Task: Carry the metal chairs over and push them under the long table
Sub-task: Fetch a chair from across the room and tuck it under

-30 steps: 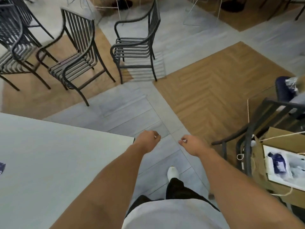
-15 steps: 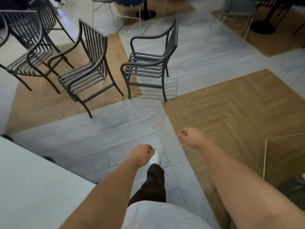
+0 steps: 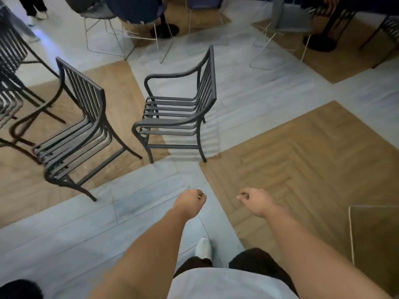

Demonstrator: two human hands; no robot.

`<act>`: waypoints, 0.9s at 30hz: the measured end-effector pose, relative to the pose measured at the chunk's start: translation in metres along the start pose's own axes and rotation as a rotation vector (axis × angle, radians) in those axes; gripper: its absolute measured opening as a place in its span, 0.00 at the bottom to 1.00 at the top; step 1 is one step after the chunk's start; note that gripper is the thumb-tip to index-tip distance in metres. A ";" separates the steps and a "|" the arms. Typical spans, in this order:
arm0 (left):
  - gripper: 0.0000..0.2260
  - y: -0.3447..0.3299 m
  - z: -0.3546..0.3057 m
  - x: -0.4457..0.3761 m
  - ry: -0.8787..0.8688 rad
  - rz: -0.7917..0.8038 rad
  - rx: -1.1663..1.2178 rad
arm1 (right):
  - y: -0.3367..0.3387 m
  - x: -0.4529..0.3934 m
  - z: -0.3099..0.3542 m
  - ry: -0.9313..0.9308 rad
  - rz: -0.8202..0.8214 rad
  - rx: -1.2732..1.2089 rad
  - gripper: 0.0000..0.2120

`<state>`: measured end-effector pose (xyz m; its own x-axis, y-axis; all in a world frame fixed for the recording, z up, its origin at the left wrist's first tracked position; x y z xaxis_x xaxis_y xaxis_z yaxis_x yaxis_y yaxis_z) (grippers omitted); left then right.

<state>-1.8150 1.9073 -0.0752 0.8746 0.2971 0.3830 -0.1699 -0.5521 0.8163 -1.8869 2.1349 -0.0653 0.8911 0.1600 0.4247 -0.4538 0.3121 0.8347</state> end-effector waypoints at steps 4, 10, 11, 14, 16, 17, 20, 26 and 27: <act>0.16 0.033 -0.037 -0.074 -0.033 -0.009 -0.007 | 0.018 -0.055 -0.017 -0.095 0.008 -0.016 0.18; 0.15 0.064 -0.075 -0.183 0.021 -0.081 0.034 | 0.060 -0.165 -0.026 -0.106 0.032 0.038 0.18; 0.14 0.067 -0.081 -0.200 0.046 -0.093 0.054 | 0.069 -0.187 -0.022 -0.090 0.039 0.049 0.18; 0.15 0.074 -0.101 -0.248 0.097 -0.137 0.095 | 0.100 -0.254 0.000 0.013 0.057 0.114 0.17; 0.16 0.079 -0.116 -0.277 0.125 -0.171 0.127 | 0.120 -0.297 0.021 0.093 0.070 0.145 0.17; 0.16 0.083 -0.123 -0.294 0.147 -0.190 0.151 | 0.131 -0.322 0.033 0.136 0.076 0.167 0.17; 0.15 0.102 -0.145 -0.334 0.183 -0.277 0.237 | 0.161 -0.382 0.066 0.235 0.084 0.227 0.18; 0.17 0.146 -0.162 -0.411 0.211 -0.385 0.282 | 0.211 -0.484 0.130 0.353 0.066 0.305 0.21; 0.17 0.149 -0.159 -0.425 0.216 -0.387 0.279 | 0.214 -0.499 0.139 0.369 0.065 0.319 0.21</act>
<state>-2.2847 1.8228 -0.0472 0.7311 0.6578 0.1809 0.3003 -0.5483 0.7805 -2.4284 1.9922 -0.0498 0.7749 0.5088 0.3750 -0.4344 -0.0023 0.9007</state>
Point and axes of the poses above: each hand's wrist, its own x-axis away from the middle knuckle, its own y-axis out of the back of the hand, z = x × y, the point moved 9 cm from there along -x, towards the middle knuckle, and after that the axes turned 14 degrees about -z, right-handed, at the moved point
